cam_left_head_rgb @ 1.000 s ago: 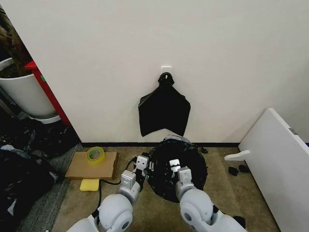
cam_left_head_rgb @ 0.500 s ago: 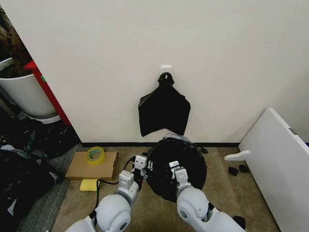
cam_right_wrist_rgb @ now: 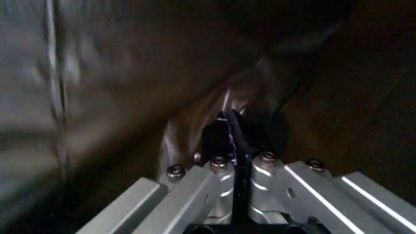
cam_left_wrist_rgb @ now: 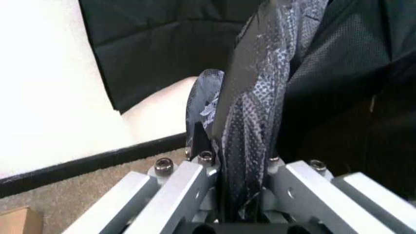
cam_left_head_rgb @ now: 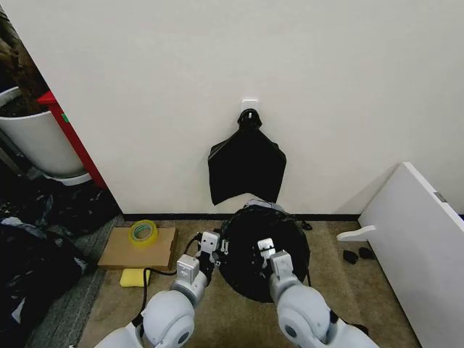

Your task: Place the garbage bag over the trash bin.

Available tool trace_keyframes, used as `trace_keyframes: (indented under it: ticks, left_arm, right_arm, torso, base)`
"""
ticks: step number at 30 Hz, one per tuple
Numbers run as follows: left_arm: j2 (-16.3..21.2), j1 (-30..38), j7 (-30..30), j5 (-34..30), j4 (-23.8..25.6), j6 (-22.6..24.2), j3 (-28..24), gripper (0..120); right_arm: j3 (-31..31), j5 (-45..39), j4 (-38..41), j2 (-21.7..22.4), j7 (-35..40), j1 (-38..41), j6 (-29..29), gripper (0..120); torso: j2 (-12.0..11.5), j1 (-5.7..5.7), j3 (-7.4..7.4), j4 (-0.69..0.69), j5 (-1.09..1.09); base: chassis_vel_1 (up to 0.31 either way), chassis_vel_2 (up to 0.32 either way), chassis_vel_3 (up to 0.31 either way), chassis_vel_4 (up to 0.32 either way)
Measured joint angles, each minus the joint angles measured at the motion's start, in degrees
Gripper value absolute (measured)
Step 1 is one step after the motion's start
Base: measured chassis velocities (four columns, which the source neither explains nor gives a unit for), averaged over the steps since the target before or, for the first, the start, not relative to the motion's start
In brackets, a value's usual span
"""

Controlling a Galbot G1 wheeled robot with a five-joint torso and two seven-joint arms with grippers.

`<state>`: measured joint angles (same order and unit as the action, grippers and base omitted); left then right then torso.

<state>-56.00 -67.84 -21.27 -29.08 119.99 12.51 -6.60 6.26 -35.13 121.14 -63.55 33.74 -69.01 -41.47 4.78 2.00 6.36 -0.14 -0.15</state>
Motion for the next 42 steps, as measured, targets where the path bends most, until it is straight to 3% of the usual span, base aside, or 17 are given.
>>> trace_keyframes:
  ticks: [3, 9, 15, 20, 22, 26, 31, 42]
  left_arm:
    - [0.3, -0.3, 0.9, 0.5, 0.4, -0.3, -0.1, 1]
    - [1.0, -0.7, 1.4, 0.7, 0.9, -0.7, 0.0, 1]
    - [0.8, -1.1, 1.8, 0.7, 1.3, -0.7, -0.2, 1]
    - [0.7, -1.0, 1.9, 0.7, 1.1, -1.0, -0.1, 1]
    - [0.7, -0.9, 1.9, 0.7, 1.0, -1.0, 0.0, 1]
    - [0.4, -0.8, 2.0, 0.4, 0.8, -1.0, -0.1, 1]
    - [0.6, -1.2, 2.6, 0.0, 1.6, -1.0, -0.5, 1]
    - [1.5, -2.1, 3.0, -0.2, 2.7, -1.0, -0.1, 1]
  right_arm:
    - [0.5, -5.8, -2.7, -1.5, 3.2, 1.3, -0.5, 0]
    - [1.1, -6.2, -6.5, -2.8, 4.6, 4.3, -0.5, 0]
    - [1.8, -1.0, -10.5, -3.9, 2.9, 6.7, 1.1, 0]
    - [1.5, 9.7, -10.8, -3.2, -0.4, 5.6, 7.2, 0]
    - [1.5, 9.7, -9.9, -2.9, -0.4, 5.1, 7.1, 0]
    - [1.5, 1.8, -6.6, -2.3, 1.7, 3.8, 3.6, 0]
    - [1.2, 0.3, -10.2, -3.9, 1.5, 5.2, 4.3, 0]
    - [1.6, 10.8, -16.2, -4.8, 0.2, 6.6, 9.2, 0]
  torso:
    - [0.0, 0.0, 0.0, 0.0, 0.01]
    - [0.0, 0.0, 0.0, 0.01, 0.01]
    - [0.0, 0.0, 0.01, 0.01, 0.0]
    - [0.0, 0.0, 0.01, 0.01, 0.01]
    - [0.0, 0.0, 0.01, 0.0, 0.0]
    - [0.0, 0.0, 0.0, 0.0, 0.0]
    - [0.0, 0.0, 0.01, 0.01, 0.0]
    - [0.0, 0.0, 0.01, 0.01, 0.0]
  base:
    - [0.0, 0.0, 0.0, 0.0]
    - [0.0, 0.0, 0.0, 0.0]
    - [0.0, 0.0, 0.0, 0.0]
    - [0.0, 0.0, 0.0, 0.0]
    - [0.0, 0.0, 0.0, 0.0]
    - [0.0, 0.0, 0.0, 0.0]
    - [0.0, 0.0, 0.0, 0.0]
    - [0.0, 0.0, 0.0, 0.0]
